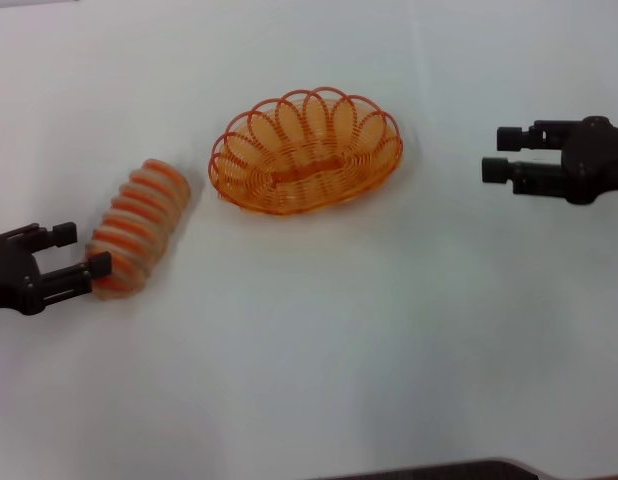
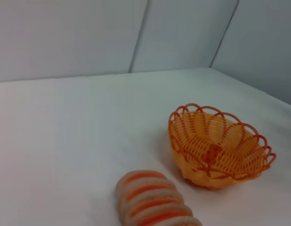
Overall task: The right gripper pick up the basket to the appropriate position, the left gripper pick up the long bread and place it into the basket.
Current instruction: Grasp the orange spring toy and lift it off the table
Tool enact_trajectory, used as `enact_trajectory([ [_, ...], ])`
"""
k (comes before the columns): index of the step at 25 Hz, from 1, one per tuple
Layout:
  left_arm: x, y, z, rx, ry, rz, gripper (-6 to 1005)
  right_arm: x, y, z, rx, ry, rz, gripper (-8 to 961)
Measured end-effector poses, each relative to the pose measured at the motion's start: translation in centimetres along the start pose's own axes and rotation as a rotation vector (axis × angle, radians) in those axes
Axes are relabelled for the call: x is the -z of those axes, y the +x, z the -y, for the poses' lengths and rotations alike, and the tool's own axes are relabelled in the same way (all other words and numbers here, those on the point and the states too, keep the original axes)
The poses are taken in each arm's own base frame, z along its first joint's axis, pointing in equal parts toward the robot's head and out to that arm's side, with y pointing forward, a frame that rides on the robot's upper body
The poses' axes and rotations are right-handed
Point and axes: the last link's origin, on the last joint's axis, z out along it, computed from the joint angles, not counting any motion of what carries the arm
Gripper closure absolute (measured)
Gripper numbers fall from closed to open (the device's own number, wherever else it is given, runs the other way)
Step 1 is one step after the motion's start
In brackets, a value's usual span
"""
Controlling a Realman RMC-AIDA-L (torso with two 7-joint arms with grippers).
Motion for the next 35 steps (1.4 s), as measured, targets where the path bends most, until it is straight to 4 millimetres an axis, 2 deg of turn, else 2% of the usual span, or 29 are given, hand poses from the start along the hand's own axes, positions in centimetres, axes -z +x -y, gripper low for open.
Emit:
enact_trajectory([
  [10, -0.7, -0.8, 0.2, 0.058, 0.026, 0.012, 275, -0.1, 2.3, -0.7, 0.193, -0.025, -0.094, 341],
  [16, -0.8, -0.8, 0.3, 0.062, 0.038, 0.008, 273, -0.3, 2.8, -0.8, 0.249, -0.012, -0.094, 340],
  [19, -0.7, -0.5, 0.5, 0.053, 0.044, 0.007, 272, -0.4, 2.8, -0.8, 0.252, -0.010, -0.091, 257],
  [21, -0.5, 0.0, 0.7, 0.051, 0.050, 0.005, 271, -0.5, 2.6, -0.7, 0.254, -0.009, -0.088, 202],
  [24, -0.2, 0.7, 1.0, 0.069, 0.053, 0.010, 270, -0.5, 2.5, -0.6, 0.252, -0.007, -0.086, 188],
  [32, -0.8, 3.3, 0.4, 0.069, -0.014, 0.128, 123, -0.7, 2.2, -0.5, 0.250, -0.006, -0.082, 149],
  [35, -1.3, 4.5, 0.4, 0.071, -0.018, 0.203, 124, -0.8, 2.0, -0.4, 0.234, -0.001, -0.085, 136],
])
